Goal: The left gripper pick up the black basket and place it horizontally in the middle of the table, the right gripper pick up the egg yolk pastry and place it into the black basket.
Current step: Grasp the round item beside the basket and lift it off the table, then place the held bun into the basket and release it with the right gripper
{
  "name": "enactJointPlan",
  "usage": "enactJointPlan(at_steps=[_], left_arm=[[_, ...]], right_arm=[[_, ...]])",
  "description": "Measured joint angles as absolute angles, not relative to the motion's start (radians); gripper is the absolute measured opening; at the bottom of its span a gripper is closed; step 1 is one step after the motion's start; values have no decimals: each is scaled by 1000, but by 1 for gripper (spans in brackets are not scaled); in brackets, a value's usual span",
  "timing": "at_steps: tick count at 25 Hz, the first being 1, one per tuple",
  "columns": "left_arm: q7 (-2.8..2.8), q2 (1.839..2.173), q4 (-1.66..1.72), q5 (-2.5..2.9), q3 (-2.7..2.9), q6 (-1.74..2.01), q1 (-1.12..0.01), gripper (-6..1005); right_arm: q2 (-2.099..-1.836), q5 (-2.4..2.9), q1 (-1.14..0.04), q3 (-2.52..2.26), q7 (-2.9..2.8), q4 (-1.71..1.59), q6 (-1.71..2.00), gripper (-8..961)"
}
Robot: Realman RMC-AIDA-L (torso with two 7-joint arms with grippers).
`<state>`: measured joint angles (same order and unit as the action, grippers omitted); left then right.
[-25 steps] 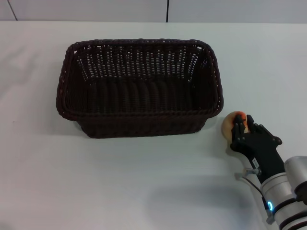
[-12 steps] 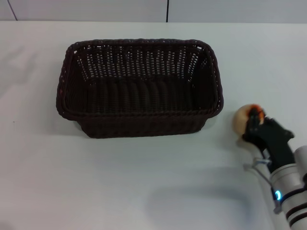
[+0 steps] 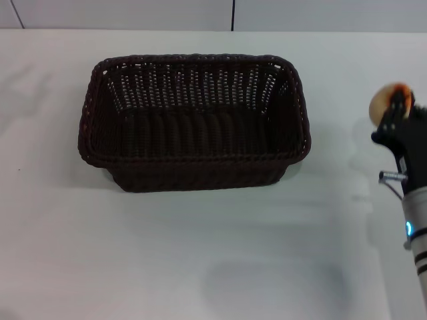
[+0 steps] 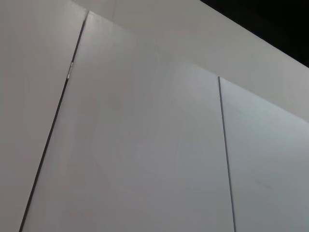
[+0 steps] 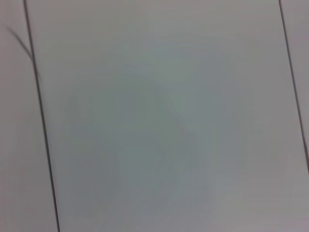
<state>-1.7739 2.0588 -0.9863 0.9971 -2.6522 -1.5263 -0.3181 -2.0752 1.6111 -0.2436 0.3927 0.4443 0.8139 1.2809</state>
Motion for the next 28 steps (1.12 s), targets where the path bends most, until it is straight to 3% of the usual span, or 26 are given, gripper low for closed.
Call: enactJointPlan(at_steps=[10,23,28], left_arm=[[-1769,2060,-986,995,-2652,-1526,-316,436],[-1767,2062,-981,968,-2648,-1528,-302,436],[-1767,2063,-983,958,-2643,-1529,-293,436]], right_arm=[[-2073,1856,-276,406,573,932,1351,57],[-2072,1969,-363,433,488,948,1058,73],[-2070,1971,-367,462,467,944,981,173]])
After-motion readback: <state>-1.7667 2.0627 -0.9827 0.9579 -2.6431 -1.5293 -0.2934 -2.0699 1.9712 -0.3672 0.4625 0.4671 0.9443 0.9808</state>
